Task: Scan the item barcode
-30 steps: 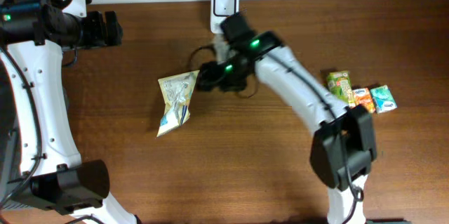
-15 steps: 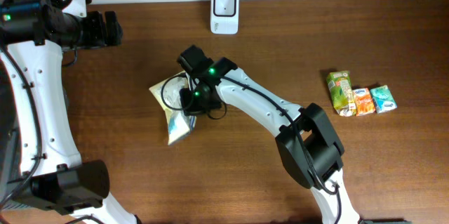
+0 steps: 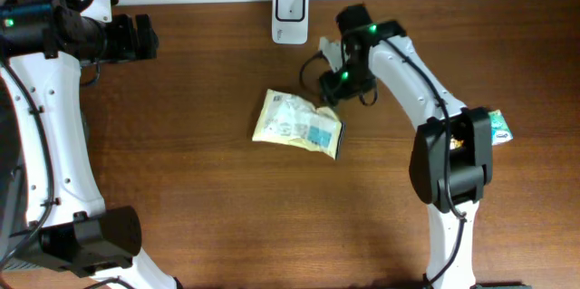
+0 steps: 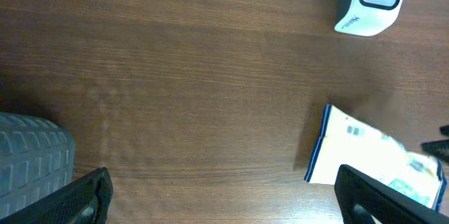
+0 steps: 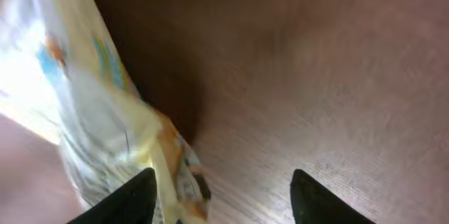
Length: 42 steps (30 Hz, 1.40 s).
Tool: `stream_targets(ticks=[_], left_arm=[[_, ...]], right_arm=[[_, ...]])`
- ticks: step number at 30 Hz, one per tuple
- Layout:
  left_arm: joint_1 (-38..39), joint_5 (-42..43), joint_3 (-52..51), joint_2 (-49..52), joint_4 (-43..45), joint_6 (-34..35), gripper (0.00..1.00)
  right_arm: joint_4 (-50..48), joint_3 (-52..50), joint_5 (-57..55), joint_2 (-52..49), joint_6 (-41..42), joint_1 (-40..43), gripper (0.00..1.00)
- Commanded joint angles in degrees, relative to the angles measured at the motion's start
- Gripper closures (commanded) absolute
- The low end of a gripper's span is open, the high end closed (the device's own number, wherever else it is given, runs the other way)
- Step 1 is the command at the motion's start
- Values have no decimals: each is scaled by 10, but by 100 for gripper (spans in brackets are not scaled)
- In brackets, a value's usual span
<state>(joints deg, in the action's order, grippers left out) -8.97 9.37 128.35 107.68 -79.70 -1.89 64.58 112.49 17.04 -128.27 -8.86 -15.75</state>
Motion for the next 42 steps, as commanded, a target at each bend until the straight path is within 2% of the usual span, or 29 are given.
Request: stream_targets(ticks=[1,4,7,8,9,10,16,19,23,29,33,42], left_arm=[[-2,-2,-1,2,0,-3,1],[-2,-2,-1,2,0,-3,1],[-2,-2,-1,2,0,-3,1],[-2,-2,-1,2,0,-3,1],[-2,-2,-1,2,0,-3,1],[-2,-2,-1,2,0,-3,1],[-2,-2,-1,2,0,-3,1],[-2,-2,-1,2,0,-3,1],[-2,-2,-1,2,0,-3,1],[-2,-2,-1,2,0,-3,1],[-2,-2,-1,2,0,-3,1],[-2,-2,-1,2,0,-3,1]], right_arm=[[26,78,95,1,33,0,39],[47,117,96,1,92,-18,45],[57,110,89,0,142,-51,64],[58,99,55,0,179,-69,70],[54,79,-23,-1,251,-92,80],[46,60,-60,-2,292,-105,96],[-28,-43,-150,-7,411,-135,96],[-75,-77,-178,-7,439,-134,96],[-81,-59,-146,2,419,-134,96],[-49,-6,-159,13,417,-135,96],[-72,-42,-206,2,417,-135,96],[-83,-99,-157,-72,417,-131,96]])
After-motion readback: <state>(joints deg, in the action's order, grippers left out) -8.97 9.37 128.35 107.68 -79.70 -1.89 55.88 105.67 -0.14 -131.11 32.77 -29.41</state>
